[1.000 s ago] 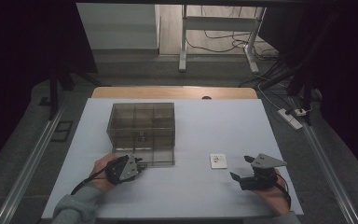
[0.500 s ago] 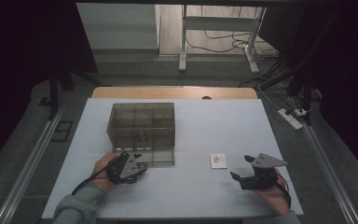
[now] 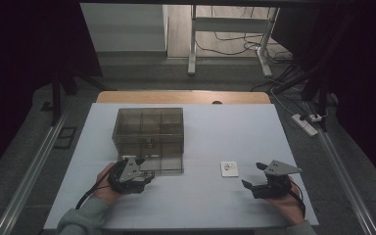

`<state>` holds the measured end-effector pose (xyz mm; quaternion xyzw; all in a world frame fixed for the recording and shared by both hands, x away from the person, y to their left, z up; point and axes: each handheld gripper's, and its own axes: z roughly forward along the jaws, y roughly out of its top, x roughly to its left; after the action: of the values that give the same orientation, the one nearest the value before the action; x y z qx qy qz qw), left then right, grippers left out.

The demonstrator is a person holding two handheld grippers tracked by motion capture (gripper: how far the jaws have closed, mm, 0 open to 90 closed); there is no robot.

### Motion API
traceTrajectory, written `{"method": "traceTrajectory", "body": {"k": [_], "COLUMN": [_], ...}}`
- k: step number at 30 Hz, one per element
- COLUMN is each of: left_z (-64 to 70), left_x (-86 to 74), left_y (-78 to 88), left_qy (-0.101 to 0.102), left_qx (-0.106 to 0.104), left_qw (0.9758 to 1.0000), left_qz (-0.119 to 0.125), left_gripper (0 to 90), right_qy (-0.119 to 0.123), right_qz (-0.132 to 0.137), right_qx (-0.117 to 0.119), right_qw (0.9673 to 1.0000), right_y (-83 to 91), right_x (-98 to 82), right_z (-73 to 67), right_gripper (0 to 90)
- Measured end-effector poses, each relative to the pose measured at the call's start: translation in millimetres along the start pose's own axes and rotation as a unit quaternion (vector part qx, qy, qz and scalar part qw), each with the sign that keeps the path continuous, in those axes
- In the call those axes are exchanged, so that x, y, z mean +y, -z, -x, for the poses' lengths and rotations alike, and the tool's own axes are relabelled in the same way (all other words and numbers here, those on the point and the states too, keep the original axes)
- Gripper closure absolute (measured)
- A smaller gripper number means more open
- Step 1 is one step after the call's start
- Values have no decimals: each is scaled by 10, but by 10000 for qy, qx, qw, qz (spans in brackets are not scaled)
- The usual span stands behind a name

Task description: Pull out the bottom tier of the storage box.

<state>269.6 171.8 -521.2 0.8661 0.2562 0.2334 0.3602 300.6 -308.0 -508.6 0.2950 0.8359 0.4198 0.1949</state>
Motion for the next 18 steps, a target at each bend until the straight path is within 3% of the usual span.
{"method": "traceTrajectory", "body": {"k": [7,11,18], "left_z": [43,55,92], "left_x": [-48,-95,-174], "left_y": [98,162,248], "left_qy": [439,851,1010], "left_qx": [52,127,170], "left_qw": [9990,9963,9947], "left_qz": [-75,-95,-116], "left_gripper": [304,290,264], "right_qy": [28,54,94], "right_qz": [59,74,68], "right_qx": [18,36,39], "right_qw": [10000,10000,9999], "right_y": [16,16,23], "right_x": [15,23,25], "right_z": [-14,-23,-27], "right_gripper": [137,137,137]}}
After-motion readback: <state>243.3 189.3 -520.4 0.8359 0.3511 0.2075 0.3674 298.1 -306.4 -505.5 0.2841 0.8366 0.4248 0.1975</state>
